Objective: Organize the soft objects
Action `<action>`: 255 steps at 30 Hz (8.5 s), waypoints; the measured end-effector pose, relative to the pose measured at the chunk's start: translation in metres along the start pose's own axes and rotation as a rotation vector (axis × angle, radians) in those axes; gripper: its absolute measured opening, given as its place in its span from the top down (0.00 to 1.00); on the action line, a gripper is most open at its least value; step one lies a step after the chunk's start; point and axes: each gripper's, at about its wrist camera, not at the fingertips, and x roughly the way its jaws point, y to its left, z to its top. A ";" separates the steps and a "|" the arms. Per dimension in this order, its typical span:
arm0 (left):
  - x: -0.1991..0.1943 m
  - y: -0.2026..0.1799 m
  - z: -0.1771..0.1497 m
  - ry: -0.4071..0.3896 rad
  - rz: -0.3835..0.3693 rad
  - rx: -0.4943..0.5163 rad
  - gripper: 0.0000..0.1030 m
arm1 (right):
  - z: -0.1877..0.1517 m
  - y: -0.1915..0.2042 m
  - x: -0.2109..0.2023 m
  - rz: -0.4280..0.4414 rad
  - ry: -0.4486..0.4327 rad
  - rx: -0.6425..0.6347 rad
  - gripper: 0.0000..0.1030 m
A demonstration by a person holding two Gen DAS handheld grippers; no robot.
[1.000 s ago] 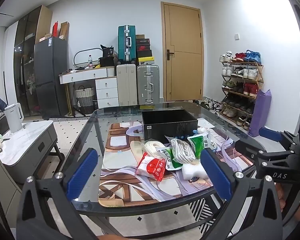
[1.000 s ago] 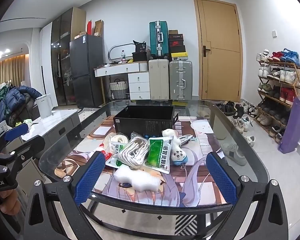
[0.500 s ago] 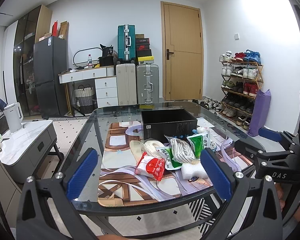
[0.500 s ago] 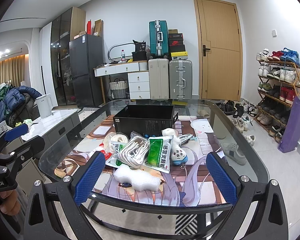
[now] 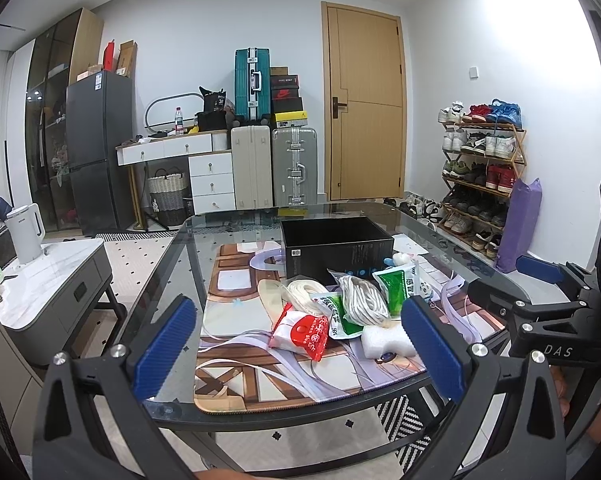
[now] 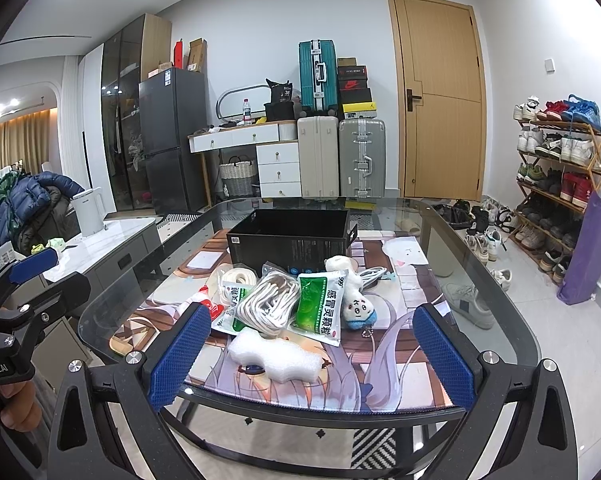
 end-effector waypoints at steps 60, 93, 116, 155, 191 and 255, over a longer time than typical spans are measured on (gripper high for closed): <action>0.133 0.018 -0.016 0.571 -0.053 0.164 0.00 | -0.007 0.023 0.133 0.295 0.615 -0.268 0.12; 0.171 0.003 -0.008 0.557 -0.026 0.205 0.02 | -0.004 0.014 0.143 0.219 0.630 -0.245 0.54; 0.179 -0.008 -0.021 0.659 -0.084 0.186 0.43 | -0.008 0.013 0.140 0.242 0.648 -0.223 0.53; 0.171 0.011 -0.037 0.714 -0.079 0.093 0.31 | -0.020 0.041 0.135 0.339 0.660 -0.285 0.62; 0.165 -0.002 -0.029 0.682 -0.159 0.155 0.49 | -0.020 0.035 0.133 0.333 0.658 -0.258 0.62; 0.278 0.005 0.095 0.434 -0.096 0.007 0.52 | 0.145 -0.022 0.251 0.154 0.343 0.083 0.62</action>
